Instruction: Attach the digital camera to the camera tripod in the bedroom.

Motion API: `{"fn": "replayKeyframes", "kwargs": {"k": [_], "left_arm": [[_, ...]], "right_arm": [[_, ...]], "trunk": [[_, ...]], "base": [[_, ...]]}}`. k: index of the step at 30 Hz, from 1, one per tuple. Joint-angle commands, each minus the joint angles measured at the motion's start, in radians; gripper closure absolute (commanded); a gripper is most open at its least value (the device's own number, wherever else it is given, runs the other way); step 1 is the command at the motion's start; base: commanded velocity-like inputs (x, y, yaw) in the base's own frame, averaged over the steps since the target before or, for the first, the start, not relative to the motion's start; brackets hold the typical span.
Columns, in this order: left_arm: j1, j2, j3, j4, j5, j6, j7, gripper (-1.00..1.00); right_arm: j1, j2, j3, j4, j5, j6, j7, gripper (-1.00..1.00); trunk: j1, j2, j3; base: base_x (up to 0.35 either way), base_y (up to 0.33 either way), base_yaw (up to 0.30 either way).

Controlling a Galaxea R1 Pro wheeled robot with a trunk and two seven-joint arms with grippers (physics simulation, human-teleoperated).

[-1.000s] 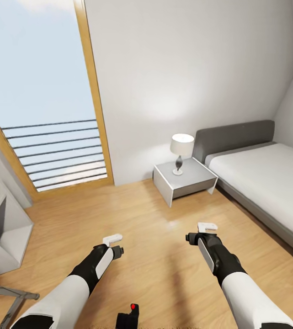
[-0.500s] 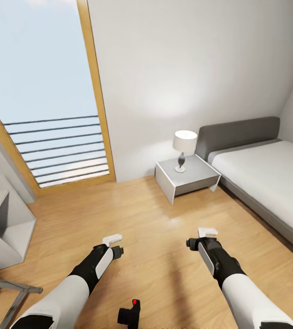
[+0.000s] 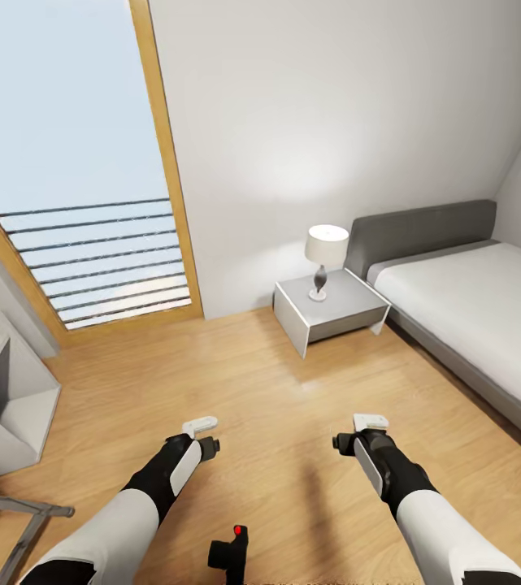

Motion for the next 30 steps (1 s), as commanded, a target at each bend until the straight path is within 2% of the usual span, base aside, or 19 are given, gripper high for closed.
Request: {"fn": "replayKeyframes", "kwargs": {"k": [1,11,30], "left_arm": [[0.0,0.0,-0.002,-0.002,0.009,0.004,0.007,-1.0],[0.0,0.001,-0.002,-0.002,0.009,0.004,0.007,-1.0],[0.0,0.001,-0.001,-0.002,0.009,0.004,0.007,-1.0]], "right_arm": [[0.0,0.001,-0.002,0.0,-0.005,0.004,-0.004,-1.0],[0.0,0.004,-0.001,-0.006,-0.003,0.004,-0.002,-1.0],[-0.001,0.001,-0.005,-0.008,-0.002,0.005,-0.005,-1.0]], "trunk": [[0.0,0.0,-0.002],[0.0,0.0,-0.017],[0.0,0.0,-0.028]], "base": [[0.0,0.0,-0.127],[0.0,0.0,-0.129],[0.0,0.0,-0.04]]}}
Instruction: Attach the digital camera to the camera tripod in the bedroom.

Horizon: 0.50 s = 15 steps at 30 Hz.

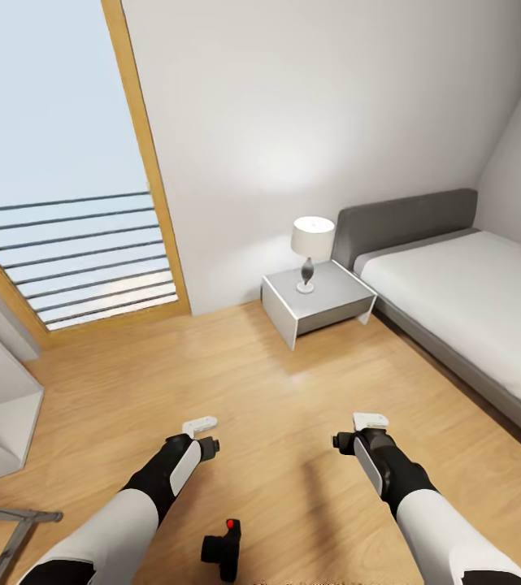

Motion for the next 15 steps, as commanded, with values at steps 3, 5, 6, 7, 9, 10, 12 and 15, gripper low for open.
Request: {"fn": "replayKeyframes", "kwargs": {"k": [3,5,6,7,9,10,12,15], "left_arm": [[0.0,0.0,-0.002,-0.002,0.01,0.004,0.007,-1.0],[0.0,0.0,-0.002,-0.002,0.01,0.004,0.007,-1.0],[0.0,0.0,-0.002,-0.002,0.01,0.004,0.007,-1.0],[0.0,0.0,-0.002,-0.002,0.01,0.004,0.007,-1.0],[0.0,0.0,-0.002,-0.002,0.01,0.004,0.007,-1.0],[0.0,0.0,-0.002,-0.002,0.01,0.004,0.007,-1.0],[0.0,0.0,-0.002,-0.002,0.01,0.004,0.007,-1.0],[0.0,0.0,-0.002,-0.002,0.01,0.004,0.007,-1.0]], "right_arm": [[0.0,0.001,-0.003,-0.001,-0.006,0.004,-0.004,-1.0],[0.0,0.001,-0.001,-0.001,-0.007,0.003,-0.005,-1.0],[0.0,0.001,0.0,-0.001,-0.007,0.003,-0.005,-1.0],[0.0,0.001,0.001,-0.001,-0.007,0.003,-0.005,-1.0],[0.0,0.002,0.002,-0.001,-0.007,0.003,-0.005,-1.0],[0.0,0.002,0.003,-0.001,-0.007,0.003,-0.005,-1.0],[0.0,0.002,0.003,-0.001,-0.007,0.003,-0.005,-1.0],[0.0,0.003,0.004,-0.002,-0.008,0.003,-0.004,-1.0]], "trunk": [[0.0,0.0,-0.005],[0.0,0.0,-0.007],[0.0,0.0,-0.009],[0.0,0.0,-0.01],[0.0,0.0,-0.013],[0.0,0.0,-0.014],[0.0,0.0,-0.016],[0.0,0.0,-0.018]], "base": [[0.0,0.0,-0.109],[0.0,0.0,-0.118],[0.0,0.0,-0.121],[0.0,0.0,-0.123],[0.0,0.0,-0.121],[0.0,0.0,-0.102],[0.0,0.0,-0.092],[0.0,0.0,-0.053]]}}
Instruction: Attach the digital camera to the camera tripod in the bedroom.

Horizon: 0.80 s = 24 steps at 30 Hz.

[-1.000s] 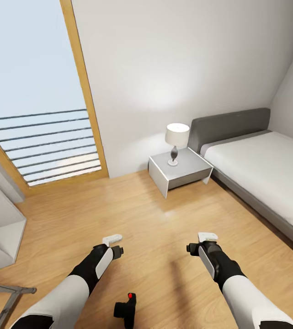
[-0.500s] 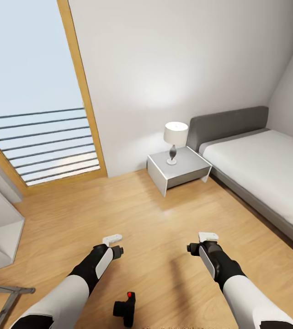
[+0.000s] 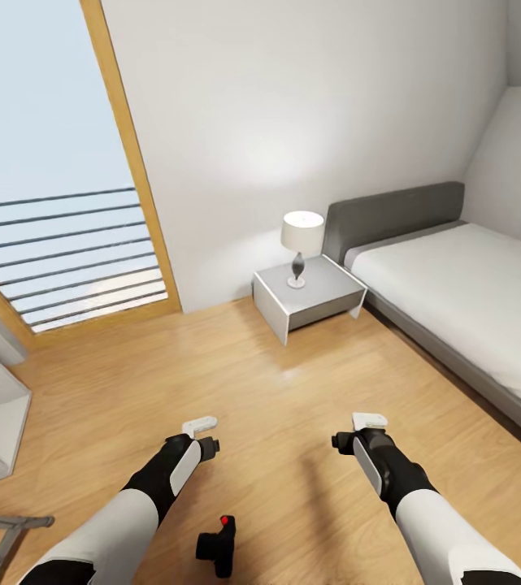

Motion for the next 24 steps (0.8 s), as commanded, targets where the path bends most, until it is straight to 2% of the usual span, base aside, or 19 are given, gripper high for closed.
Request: {"fn": "replayKeyframes", "kwargs": {"k": [1,8,24], "left_arm": [[0.0,0.0,-0.002,-0.002,0.009,0.004,0.007,-1.0],[0.0,0.0,-0.003,-0.002,0.009,0.004,0.007,-1.0],[0.0,0.0,-0.002,-0.001,0.01,0.004,0.007,-1.0]], "right_arm": [[0.0,0.001,-0.002,-0.002,-0.005,0.004,-0.005,-1.0],[0.0,0.005,-0.002,-0.002,-0.003,0.003,-0.006,-1.0],[0.0,0.002,-0.003,-0.002,-0.004,0.004,-0.004,-1.0]], "trunk": [[0.0,0.0,-0.001],[0.0,0.0,-0.004],[0.0,0.0,-0.028]], "base": [[0.0,0.0,-0.033],[0.0,0.0,-0.014],[0.0,0.0,-0.001]]}}
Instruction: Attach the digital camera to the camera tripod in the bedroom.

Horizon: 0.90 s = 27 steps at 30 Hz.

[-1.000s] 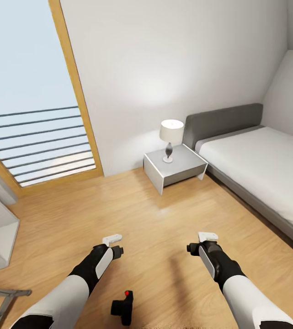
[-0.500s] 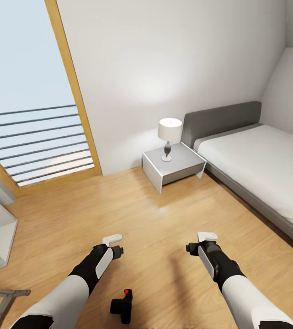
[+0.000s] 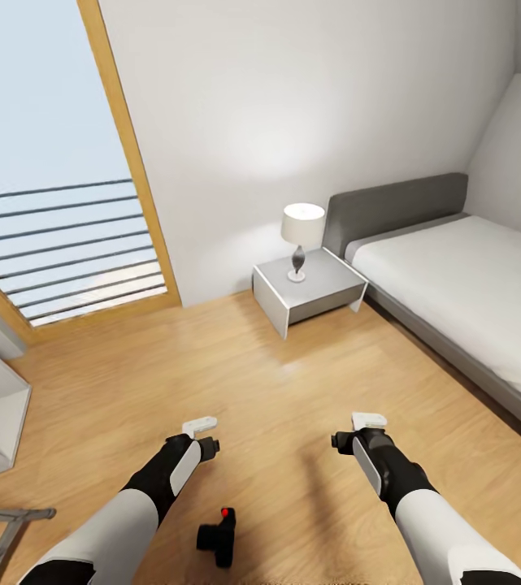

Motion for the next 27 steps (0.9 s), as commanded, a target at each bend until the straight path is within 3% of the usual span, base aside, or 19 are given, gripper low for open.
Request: {"fn": "replayKeyframes", "kwargs": {"k": [1,27], "left_arm": [[0.0,0.0,-0.002,-0.002,0.01,0.004,0.007,-1.0],[0.0,0.002,-0.003,0.0,0.011,0.003,0.006,-1.0]], "right_arm": [[0.0,0.0,-0.002,-0.002,-0.005,0.004,-0.004,-1.0],[0.0,-0.002,-0.007,-0.002,-0.006,0.004,-0.004,-1.0]], "trunk": [[0.0,0.0,-0.002],[0.0,0.0,-0.044]], "base": [[0.0,0.0,0.0],[0.0,0.0,0.0]]}}
